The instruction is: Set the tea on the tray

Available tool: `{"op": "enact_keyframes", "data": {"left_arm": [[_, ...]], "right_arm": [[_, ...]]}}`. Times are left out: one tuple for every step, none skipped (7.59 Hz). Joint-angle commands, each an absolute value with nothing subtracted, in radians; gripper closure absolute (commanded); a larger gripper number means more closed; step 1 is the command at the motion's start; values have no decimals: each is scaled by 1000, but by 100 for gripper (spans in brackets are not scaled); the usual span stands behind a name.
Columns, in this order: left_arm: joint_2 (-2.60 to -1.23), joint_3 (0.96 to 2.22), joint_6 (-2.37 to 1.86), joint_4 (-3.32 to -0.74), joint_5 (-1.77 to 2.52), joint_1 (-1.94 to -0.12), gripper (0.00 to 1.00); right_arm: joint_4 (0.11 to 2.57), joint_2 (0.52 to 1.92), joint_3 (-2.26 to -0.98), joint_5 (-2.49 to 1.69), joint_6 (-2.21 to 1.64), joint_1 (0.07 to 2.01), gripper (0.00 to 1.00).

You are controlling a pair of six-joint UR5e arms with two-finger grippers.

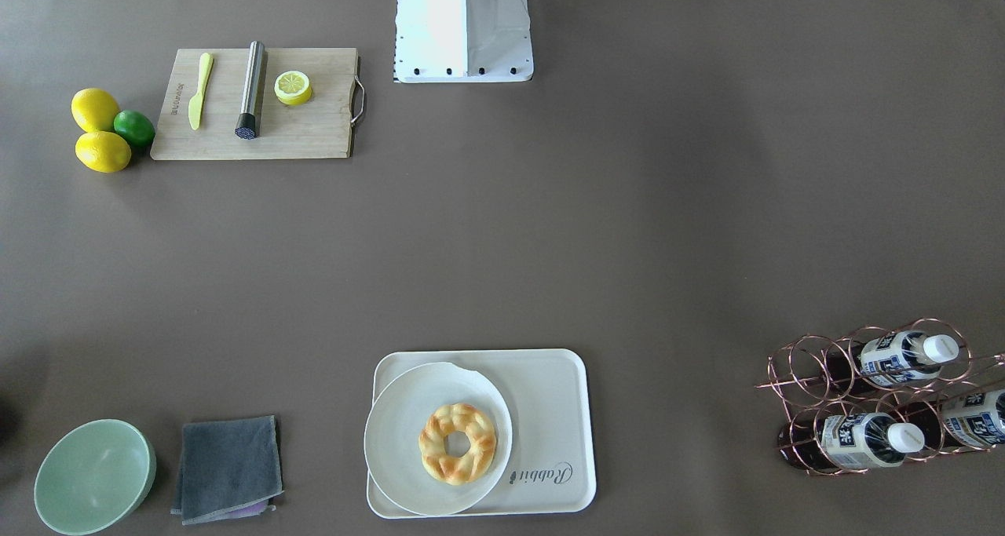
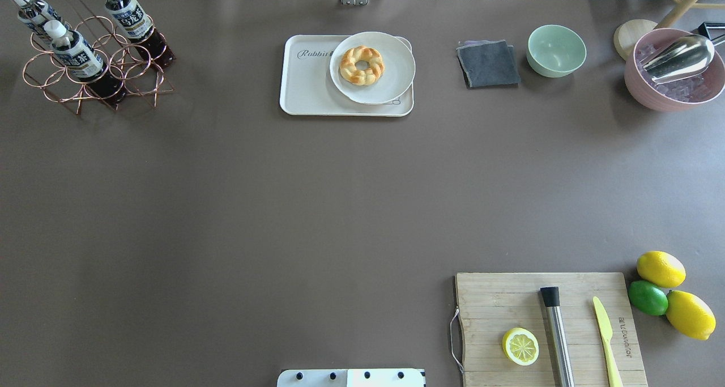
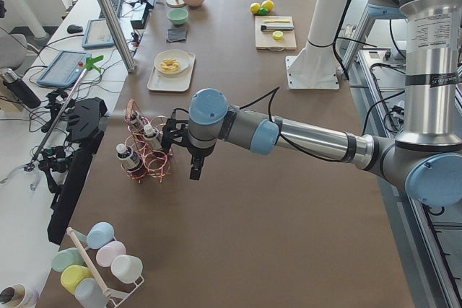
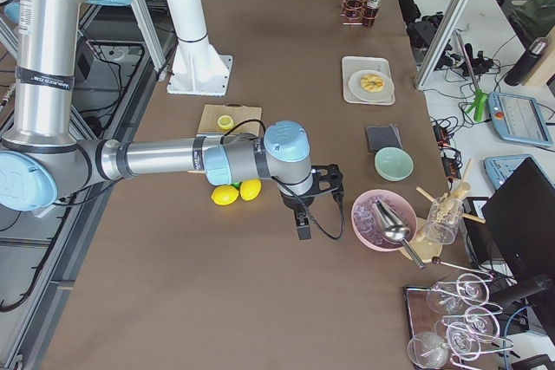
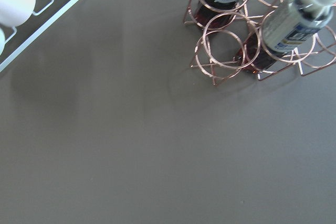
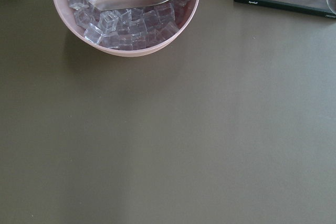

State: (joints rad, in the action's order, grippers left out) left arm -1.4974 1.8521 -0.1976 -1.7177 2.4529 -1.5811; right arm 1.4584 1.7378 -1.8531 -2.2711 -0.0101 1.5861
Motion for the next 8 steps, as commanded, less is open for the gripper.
{"op": "enact_keyframes", "data": {"left_arm": [[-1591,1813,-280,-1821,2473,-1545,3],[-1604,1803,-282,-1825,2477,-1526,3],[-1630,1798,-288,-1821,2474,-1499,1],[-1673,1786,-364,-1818,2468,-1455,1],[-1724,1770,-465,-1818,2464,-1407,2],[-1764,1734,-515,-1825,2465,-1387,2],[-1791,1717,-535,-1827,2439,-1387,2],[-1814,1715,-572,-1828,2339,-1372,2]], "right_arm": [[1454,1736,-1853,-2269,-17,1585,0],[1454,1736,-1850,-2269,-14,1582,0],[1454,1736,-1848,-2269,-15,1580,0],[1454,1736,-1847,-2269,-18,1578,0],[1454,1738,-1845,-2269,-21,1577,0],[1454,1738,-1845,-2269,-21,1577,0],[1456,1740,-1845,-2269,-21,1577,0],[1456,1740,-1845,-2269,-21,1577,0]]}}
